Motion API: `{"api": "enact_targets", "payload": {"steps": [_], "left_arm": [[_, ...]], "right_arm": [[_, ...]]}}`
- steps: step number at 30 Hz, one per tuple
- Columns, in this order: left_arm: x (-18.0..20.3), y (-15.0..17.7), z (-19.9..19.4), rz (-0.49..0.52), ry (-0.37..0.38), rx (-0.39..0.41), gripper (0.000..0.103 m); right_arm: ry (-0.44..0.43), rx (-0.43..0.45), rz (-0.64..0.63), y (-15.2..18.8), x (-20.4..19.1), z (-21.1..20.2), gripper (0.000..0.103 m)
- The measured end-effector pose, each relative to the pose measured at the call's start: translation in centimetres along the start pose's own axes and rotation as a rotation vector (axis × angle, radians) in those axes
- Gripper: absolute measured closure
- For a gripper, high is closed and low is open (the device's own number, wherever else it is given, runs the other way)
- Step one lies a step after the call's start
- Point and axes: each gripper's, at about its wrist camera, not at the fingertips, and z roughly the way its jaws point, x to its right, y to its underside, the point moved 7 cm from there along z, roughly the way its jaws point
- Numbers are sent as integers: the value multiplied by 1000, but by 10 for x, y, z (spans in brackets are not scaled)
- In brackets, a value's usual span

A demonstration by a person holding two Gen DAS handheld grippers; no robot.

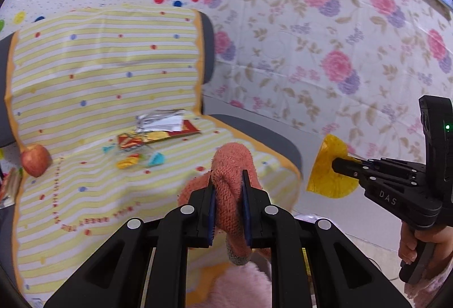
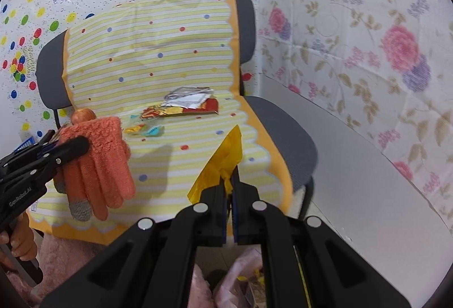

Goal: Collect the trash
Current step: 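Carry the glove and yellow disc over the pink bin and release both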

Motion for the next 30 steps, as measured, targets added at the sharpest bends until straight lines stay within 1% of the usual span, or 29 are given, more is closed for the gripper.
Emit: {"api": "enact_targets", "payload": {"steps": [5,7,10,14,19,25,26,28,30], "left_arm": [[51,13,9,46,121,0,87],[73,21,17,72,169,-10,87],[95,31,29,81,218,-40,87],[117,48,53,100,256,-80,87],[135,63,77,131,271,-127,86],[144,66,98,122,296,-168,82],[145,66,100,119,301,-173,81],[146,66,107,107,307,-188,71],[145,64,109,95,304,-190,44]], "right_arm": [[82,-7,57,29,35,-23,100],[120,-15,69,42,47,-29,100],[153,-34,94,61,62,-35,100],[203,-56,122,84,79,-35,100],[223,-94,156,103,96,-27,100],[232,-127,182,114,113,-14,100],[232,-131,185,115,116,-12,100],[240,-147,186,118,122,-5,100],[239,-159,196,121,127,1,100]]}}
